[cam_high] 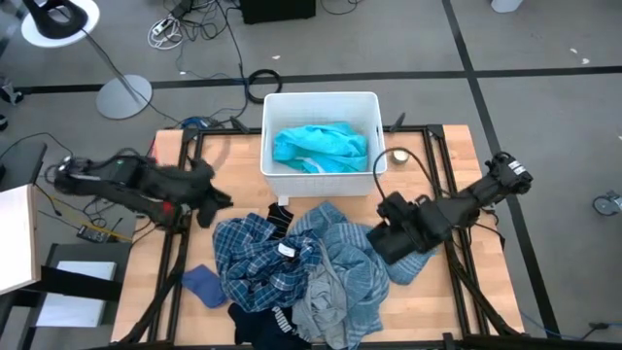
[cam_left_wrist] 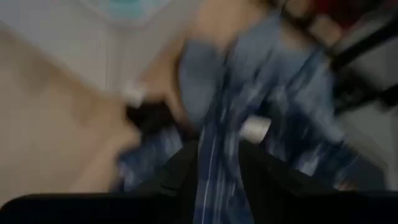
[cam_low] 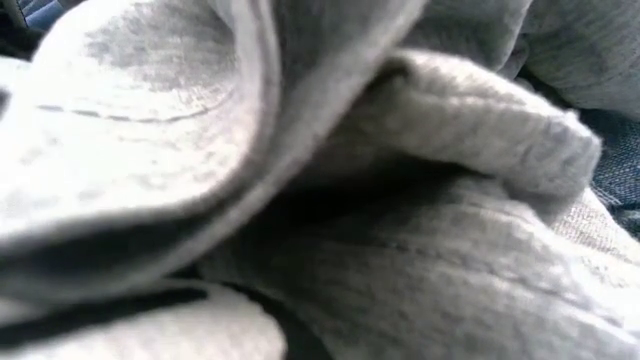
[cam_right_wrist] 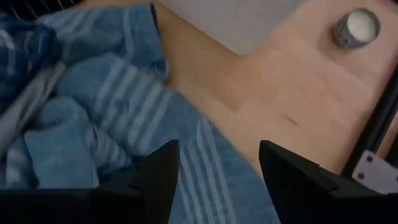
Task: Sort clothes
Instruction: Put the left blue sock into the laundry bin
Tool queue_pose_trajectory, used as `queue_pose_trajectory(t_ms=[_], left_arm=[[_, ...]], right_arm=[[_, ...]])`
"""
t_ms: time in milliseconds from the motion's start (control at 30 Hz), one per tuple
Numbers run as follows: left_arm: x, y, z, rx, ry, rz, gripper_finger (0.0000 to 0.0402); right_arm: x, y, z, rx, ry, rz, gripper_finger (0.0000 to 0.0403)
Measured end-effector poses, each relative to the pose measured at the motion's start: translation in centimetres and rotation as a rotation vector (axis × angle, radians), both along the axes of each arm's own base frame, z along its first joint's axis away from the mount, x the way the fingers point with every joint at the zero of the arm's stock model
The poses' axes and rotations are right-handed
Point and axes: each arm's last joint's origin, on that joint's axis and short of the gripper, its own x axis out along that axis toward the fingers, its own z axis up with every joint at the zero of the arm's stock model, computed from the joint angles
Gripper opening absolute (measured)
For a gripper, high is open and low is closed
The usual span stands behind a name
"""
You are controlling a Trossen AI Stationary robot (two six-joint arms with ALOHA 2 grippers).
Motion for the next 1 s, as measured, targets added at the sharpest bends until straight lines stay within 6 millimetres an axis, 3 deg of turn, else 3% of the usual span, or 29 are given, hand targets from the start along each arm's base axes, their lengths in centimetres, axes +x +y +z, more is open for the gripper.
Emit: queue_pose_trajectory(t_ms=[133,233,433,567,700,900,1000], left_arm=[[1.7,-3.2,-1.8,-0.089,0.224,-0.057,0.0121],[2.1,-6.4,-3.2,-0.140,0.289,-0.069,0.0121],[0.3,-12.5,-5.0,-0.217,0.270,0.047,0.0121],[-0.7,-15.7,-7.4,-0.202,0.339,0.141,0.0121],[-0.8,-17.7,-9.7,-0.134,0.412,0.176,0.0121],[-0.6,-19.5,-11.8,-0.031,0.609,-0.056,0.0121],[-0.4,-19.9,-12.4,-0.007,0.609,-0.145,0.0121]], right_arm=[[-1.3,1.9,-1.1,0.005,0.006,0.007,0.0221],[-2.4,3.3,-1.7,0.007,0.004,0.014,0.0221],[-4.3,5.3,-2.3,0.011,-0.013,0.042,0.0221],[-4.9,5.9,-2.3,0.013,-0.018,0.059,0.0221],[-5.0,6.0,-2.3,0.012,-0.020,0.066,0.0221],[-4.8,6.3,-2.4,0.047,-0.045,0.063,0.0221],[-4.3,6.9,-2.4,0.117,-0.091,0.052,0.0221]])
